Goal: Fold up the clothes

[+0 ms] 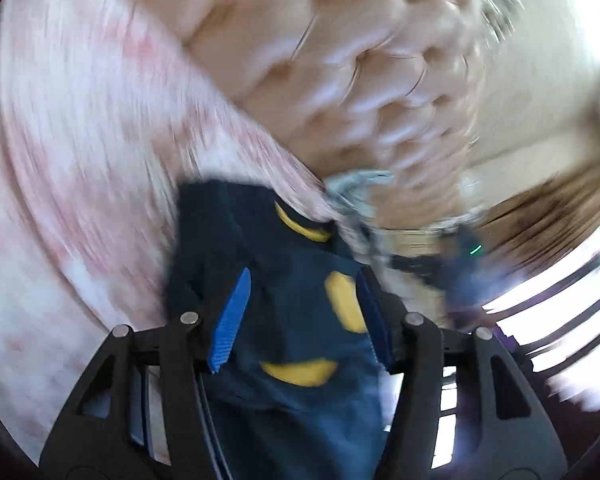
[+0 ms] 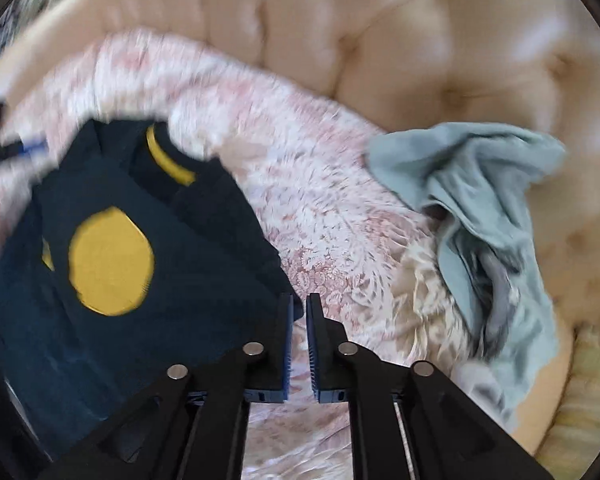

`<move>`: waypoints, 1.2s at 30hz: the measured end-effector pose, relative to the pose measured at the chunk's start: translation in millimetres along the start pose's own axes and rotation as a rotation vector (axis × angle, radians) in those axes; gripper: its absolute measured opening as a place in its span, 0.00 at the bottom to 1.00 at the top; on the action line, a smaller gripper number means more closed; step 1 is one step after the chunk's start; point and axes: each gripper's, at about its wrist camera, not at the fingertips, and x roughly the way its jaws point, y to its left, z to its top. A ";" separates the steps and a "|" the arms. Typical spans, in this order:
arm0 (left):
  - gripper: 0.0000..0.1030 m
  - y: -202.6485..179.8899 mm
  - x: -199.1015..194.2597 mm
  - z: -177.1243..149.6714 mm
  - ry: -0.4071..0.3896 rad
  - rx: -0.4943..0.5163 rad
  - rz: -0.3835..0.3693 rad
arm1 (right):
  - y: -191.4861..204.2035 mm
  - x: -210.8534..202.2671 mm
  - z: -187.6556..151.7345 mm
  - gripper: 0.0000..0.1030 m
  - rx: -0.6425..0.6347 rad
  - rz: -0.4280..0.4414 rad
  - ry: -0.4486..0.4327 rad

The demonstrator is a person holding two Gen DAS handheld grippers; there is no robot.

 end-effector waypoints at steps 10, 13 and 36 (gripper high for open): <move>0.53 -8.7 28.2 3.3 0.061 0.136 0.256 | 97.4 -32.1 -87.4 0.52 0.354 0.192 -0.231; 0.53 -9.3 40.8 -3.5 0.092 0.179 0.302 | 106.7 -18.9 -110.9 0.52 0.518 0.306 -0.263; 0.16 -13.9 58.8 -12.3 0.080 0.341 0.539 | 89.1 -16.6 -159.2 0.55 0.821 0.413 -0.363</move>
